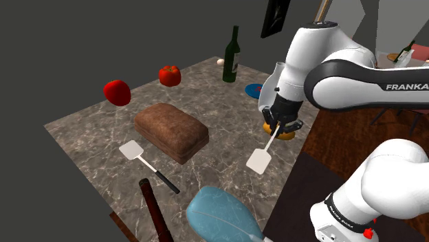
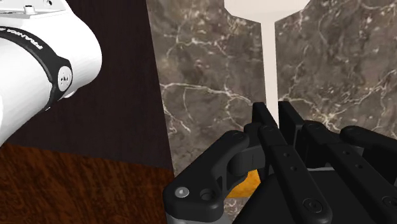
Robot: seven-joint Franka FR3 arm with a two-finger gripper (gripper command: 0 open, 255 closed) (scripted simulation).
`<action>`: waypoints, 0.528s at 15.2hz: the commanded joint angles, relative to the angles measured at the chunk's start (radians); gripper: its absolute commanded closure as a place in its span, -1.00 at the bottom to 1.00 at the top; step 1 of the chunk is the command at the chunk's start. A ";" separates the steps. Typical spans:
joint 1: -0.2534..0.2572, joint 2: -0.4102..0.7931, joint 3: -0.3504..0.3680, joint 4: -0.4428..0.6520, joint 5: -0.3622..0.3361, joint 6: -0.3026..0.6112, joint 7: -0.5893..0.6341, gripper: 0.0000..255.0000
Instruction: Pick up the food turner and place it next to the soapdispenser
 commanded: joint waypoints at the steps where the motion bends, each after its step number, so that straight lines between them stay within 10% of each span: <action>1: 0.002 0.007 0.005 -0.025 0.004 0.033 0.002 1.00; 8: 0.006 0.046 0.022 -0.100 0.016 0.146 0.008 1.00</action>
